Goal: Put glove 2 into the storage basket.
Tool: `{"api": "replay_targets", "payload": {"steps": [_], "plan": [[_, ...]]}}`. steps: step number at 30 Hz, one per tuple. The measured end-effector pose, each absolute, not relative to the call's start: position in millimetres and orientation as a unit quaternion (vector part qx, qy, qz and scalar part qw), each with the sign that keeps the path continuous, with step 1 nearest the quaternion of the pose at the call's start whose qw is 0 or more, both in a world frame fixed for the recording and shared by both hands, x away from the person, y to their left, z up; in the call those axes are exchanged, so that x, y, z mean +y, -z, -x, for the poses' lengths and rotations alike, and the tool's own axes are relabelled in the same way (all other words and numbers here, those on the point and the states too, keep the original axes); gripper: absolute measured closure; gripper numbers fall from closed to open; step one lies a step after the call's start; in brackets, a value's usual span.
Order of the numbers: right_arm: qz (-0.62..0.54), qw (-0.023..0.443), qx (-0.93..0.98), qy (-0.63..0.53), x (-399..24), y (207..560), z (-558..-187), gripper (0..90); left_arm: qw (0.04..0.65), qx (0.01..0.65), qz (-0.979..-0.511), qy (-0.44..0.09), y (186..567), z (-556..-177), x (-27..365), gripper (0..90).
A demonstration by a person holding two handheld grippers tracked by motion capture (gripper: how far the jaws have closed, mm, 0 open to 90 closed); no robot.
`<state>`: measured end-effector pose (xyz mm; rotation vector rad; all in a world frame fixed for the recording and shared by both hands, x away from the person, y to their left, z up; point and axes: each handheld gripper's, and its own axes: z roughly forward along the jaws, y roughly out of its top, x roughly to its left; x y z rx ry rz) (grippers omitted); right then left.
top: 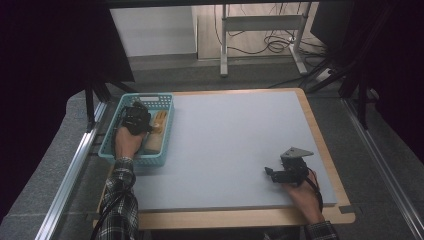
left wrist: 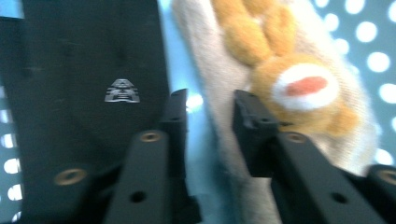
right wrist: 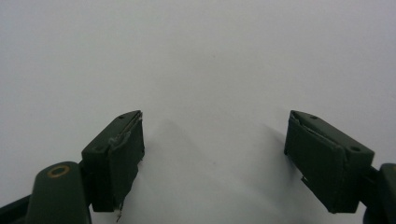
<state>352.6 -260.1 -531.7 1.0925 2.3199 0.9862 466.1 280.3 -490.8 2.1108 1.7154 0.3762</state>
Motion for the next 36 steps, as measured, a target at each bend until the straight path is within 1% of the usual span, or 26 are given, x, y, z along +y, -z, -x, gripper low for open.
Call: {"api": "replay_targets", "payload": {"steps": [4, 9, 14, 18, 25, 27, 30, 36], "plan": [[-0.390, 0.196, 0.828, -0.352, -260, 532, -353, 19.5, 0.197, 0.618, -0.746, -0.151, 490, -464, 286, 50.9], [-0.390, 0.196, 0.828, -0.352, -260, 532, -353, 19.6, 0.209, 0.623, -0.736, -0.158, 485, -461, 292, 41.3], [-0.390, 0.196, 0.828, -0.352, -260, 532, -353, 19.6, 0.225, 0.625, -0.729, -0.164, 479, -456, 299, 34.9], [-0.390, 0.196, 0.828, -0.352, -260, 532, -353, 19.5, 0.246, 0.629, -0.721, -0.158, 477, -452, 304, 29.1], [-0.390, 0.196, 0.828, -0.352, -260, 532, -353, 19.5, 0.278, 0.631, -0.708, -0.153, 473, -446, 310, 21.4], [-0.390, 0.196, 0.828, -0.352, -260, 532, -353, 19.5, 0.284, 0.628, -0.708, -0.154, 471, -444, 310, 20.1], [-0.390, 0.196, 0.828, -0.352, -260, 532, -353, 19.5, 0.290, 0.622, -0.711, -0.157, 468, -441, 309, 14.8], [-0.390, 0.196, 0.828, -0.352, -260, 532, -353, 19.5, 0.298, 0.607, -0.719, -0.163, 465, -436, 306, 8.7]]}}
